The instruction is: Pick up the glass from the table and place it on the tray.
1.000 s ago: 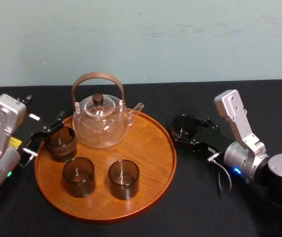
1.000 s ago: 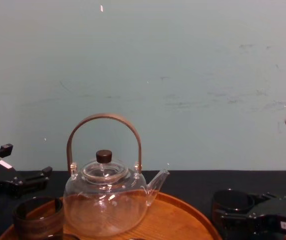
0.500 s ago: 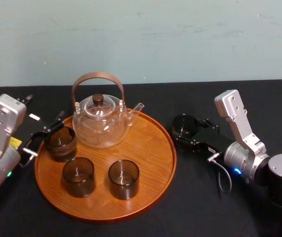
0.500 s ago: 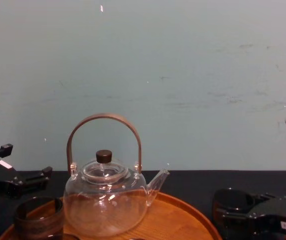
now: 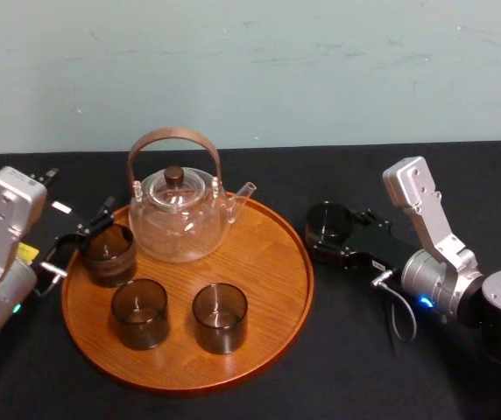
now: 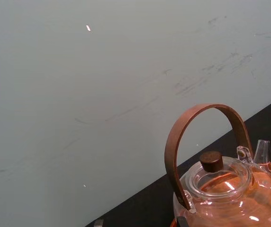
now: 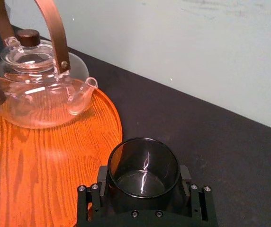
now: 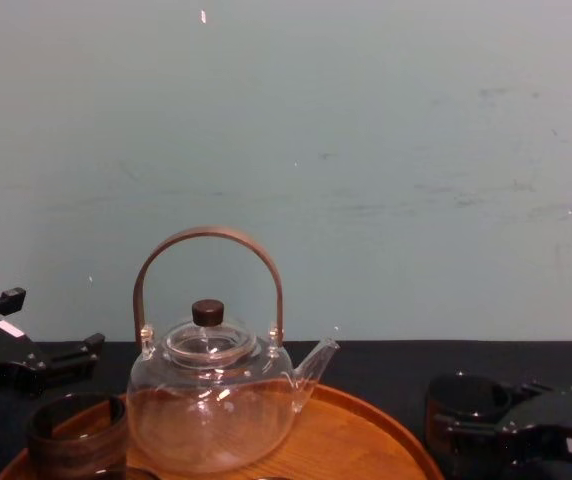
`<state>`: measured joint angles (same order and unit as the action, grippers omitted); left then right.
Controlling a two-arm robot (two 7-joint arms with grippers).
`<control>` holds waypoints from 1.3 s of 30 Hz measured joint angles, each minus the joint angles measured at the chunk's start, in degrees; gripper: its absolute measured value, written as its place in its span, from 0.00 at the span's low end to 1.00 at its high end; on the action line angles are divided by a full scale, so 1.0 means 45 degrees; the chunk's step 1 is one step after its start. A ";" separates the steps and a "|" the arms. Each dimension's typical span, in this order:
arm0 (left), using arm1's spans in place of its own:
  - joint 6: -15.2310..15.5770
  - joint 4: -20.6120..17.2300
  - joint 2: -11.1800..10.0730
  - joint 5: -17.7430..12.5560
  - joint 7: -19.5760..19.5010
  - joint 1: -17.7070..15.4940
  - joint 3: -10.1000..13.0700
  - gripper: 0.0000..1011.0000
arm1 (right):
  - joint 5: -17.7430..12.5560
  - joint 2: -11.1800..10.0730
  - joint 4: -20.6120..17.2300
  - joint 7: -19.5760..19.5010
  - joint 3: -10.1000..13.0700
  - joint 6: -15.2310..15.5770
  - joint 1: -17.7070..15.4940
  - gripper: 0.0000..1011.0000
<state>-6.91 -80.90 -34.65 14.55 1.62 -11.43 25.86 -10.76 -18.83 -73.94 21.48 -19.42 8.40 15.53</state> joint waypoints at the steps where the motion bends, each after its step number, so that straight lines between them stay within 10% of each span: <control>1: 0.0000 0.0000 0.0000 0.0000 0.0000 0.0000 0.0000 0.99 | 0.0002 -0.0029 -0.0098 0.0000 -0.0001 0.0042 -0.0025 0.89; 19: 0.0000 0.0000 0.0000 0.0000 0.0000 0.0000 0.0000 0.99 | 0.0104 -0.0479 -0.2156 0.0077 -0.0182 0.0507 -0.0591 0.89; 39: 0.0000 0.0000 0.0000 0.0000 0.0000 -0.0001 0.0000 0.99 | 0.0258 0.0044 -0.1780 0.0545 -0.1357 0.0127 -0.0017 0.89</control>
<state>-6.91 -80.90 -34.65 14.55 1.62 -11.43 25.86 -9.60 -18.63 -81.95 23.93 -25.53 8.97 15.45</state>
